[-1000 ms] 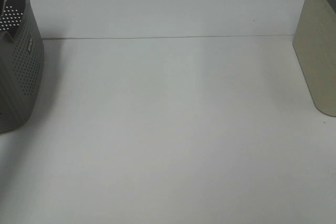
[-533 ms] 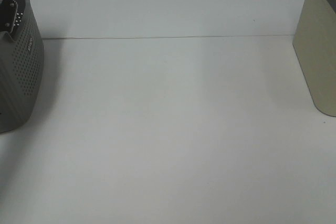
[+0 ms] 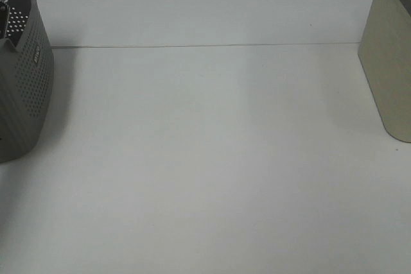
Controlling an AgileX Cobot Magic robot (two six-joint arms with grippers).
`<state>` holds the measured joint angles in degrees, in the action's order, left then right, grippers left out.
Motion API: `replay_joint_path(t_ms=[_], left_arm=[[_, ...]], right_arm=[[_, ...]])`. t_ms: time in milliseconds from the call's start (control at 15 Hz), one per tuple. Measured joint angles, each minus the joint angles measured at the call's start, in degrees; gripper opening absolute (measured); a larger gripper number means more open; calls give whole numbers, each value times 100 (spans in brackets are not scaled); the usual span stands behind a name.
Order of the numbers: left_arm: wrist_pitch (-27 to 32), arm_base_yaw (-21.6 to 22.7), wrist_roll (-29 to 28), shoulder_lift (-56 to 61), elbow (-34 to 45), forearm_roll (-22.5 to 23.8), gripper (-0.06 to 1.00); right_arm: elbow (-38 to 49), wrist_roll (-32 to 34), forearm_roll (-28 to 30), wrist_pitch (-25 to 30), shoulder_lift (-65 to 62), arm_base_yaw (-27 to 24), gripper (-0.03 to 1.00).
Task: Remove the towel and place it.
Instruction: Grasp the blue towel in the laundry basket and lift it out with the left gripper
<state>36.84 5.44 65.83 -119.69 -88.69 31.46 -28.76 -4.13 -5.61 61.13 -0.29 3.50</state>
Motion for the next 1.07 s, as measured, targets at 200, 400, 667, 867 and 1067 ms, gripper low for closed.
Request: replay_joint_path(t_ms=[200,400,667,867,1067], left_arm=[[11,0,17,0,0,-52,84],[6,0,17,0,0,-160,67],[17,0,17,0,0,-201,25],[143,0,-298,0,0,-258,0],[138,0,-516,0,0,-258,0]], right_arm=[[0,0,0,0,0,0,76],[0,0,0,0,0,0,76],[0,0,0,0,0,0,76],[0,0,0,0,0,0,76],[0,0,0,0,0,0,76]])
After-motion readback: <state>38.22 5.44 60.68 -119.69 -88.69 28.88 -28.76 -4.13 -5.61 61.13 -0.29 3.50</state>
